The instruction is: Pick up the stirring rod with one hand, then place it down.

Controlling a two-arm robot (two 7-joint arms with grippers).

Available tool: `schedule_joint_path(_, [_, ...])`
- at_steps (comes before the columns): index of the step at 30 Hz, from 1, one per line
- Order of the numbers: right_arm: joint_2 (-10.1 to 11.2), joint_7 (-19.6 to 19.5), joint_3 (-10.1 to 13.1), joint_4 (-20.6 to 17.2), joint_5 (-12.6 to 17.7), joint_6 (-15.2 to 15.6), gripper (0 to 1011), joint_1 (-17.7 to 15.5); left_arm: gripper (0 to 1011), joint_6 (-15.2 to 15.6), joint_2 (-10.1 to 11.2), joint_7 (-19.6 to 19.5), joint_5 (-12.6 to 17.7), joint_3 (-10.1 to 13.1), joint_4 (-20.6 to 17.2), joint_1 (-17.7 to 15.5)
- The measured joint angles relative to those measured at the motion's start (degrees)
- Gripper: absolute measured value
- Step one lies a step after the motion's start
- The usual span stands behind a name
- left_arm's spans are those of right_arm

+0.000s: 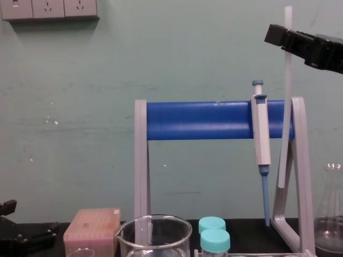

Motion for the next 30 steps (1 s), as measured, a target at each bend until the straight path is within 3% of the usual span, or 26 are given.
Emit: schedule_joint_path(30, [0.2,0.3,0.1,-0.2,0.3,-0.3,72,-0.3,1000,0.0,0.0,0.0,0.0,0.0,0.0,0.0])
